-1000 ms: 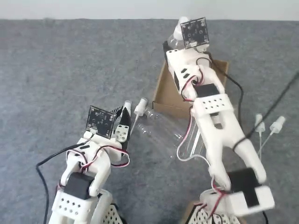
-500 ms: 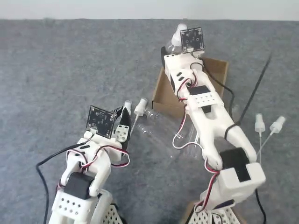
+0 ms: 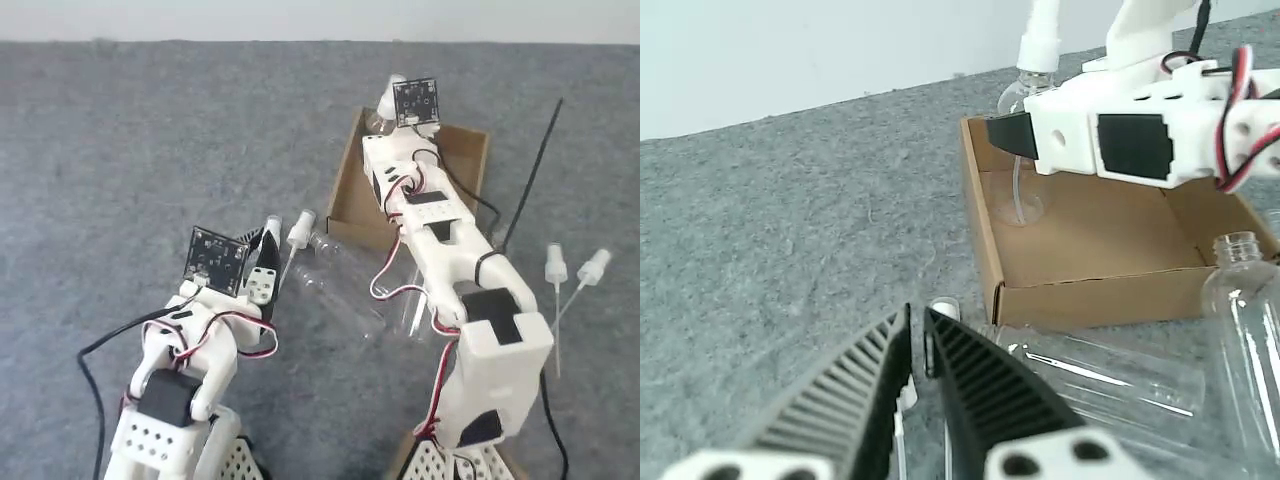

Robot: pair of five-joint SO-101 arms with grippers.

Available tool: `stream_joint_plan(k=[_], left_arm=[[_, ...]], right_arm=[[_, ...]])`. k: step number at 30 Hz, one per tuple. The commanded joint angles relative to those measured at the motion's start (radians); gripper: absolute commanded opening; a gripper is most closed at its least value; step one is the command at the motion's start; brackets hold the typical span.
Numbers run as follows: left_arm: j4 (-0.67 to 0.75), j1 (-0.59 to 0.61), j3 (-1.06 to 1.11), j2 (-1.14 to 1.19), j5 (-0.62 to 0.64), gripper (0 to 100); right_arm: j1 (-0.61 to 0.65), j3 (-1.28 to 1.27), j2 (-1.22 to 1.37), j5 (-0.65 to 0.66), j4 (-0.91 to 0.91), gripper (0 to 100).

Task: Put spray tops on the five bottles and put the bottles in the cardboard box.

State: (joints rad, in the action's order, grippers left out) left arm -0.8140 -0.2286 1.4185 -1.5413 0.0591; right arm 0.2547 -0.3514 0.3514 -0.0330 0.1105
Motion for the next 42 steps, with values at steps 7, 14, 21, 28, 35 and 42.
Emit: stream_joint_plan(k=[7,14,21,28,35,42], left_arm=[[0.032,-0.003,-0.004,-0.015,-0.006,1],[0.032,-0.003,-0.004,-0.015,-0.006,1],[0.032,-0.003,-0.004,-0.015,-0.006,1],[0.032,-0.003,-0.004,-0.015,-0.006,1],[0.032,-0.003,-0.004,-0.015,-0.006,1],[0.034,-0.003,-0.004,-0.015,-0.006,1]], right_arm=[[-0.005,0.064,-0.004,-0.011,0.016,18.0],[-0.004,0.063,-0.008,-0.009,0.015,20.9],[0.004,0.064,-0.01,-0.009,0.015,21.0],[0.018,0.061,-0.01,-0.009,0.015,21.0],[0.021,0.061,-0.01,-0.009,0.015,24.7],[0.022,0.087,-0.012,-0.009,-0.047,31.6]])
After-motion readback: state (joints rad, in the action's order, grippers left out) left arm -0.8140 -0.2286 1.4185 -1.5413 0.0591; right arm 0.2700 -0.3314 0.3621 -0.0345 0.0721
